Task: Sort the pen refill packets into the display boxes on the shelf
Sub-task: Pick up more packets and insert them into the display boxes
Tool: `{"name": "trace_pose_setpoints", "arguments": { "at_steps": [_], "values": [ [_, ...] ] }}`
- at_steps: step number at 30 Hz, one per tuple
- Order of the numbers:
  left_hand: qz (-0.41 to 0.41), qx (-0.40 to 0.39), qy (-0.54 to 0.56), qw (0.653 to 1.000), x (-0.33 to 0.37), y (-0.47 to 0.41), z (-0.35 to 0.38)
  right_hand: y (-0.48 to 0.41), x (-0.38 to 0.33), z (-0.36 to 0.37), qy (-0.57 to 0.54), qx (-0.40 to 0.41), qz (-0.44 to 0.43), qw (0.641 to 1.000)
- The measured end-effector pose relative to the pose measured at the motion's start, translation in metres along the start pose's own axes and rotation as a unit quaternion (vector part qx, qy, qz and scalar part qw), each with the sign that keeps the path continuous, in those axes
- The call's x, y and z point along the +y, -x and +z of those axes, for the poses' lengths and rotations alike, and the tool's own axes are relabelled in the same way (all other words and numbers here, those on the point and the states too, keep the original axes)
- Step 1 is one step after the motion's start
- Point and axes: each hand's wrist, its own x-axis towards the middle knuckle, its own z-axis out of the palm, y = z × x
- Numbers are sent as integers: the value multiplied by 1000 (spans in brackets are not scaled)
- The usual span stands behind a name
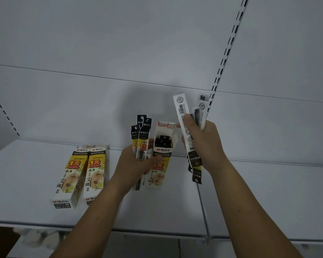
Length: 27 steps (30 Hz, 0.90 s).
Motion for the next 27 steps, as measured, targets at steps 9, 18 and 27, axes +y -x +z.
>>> {"name": "trace_pose_setpoints", "arguments": {
  "at_steps": [9, 18, 27],
  "values": [
    [-3, 9, -9, 1000, 2, 1, -1, 6, 4, -6, -2, -30, 17, 999],
    [1, 8, -16, 1000, 4, 2, -1, 6, 8, -8, -12, -14, 8, 1000],
    [3, 13, -2, 1000, 3, 1, -1, 3, 20, -15, -168, -52, 102, 979]
  ]
}}
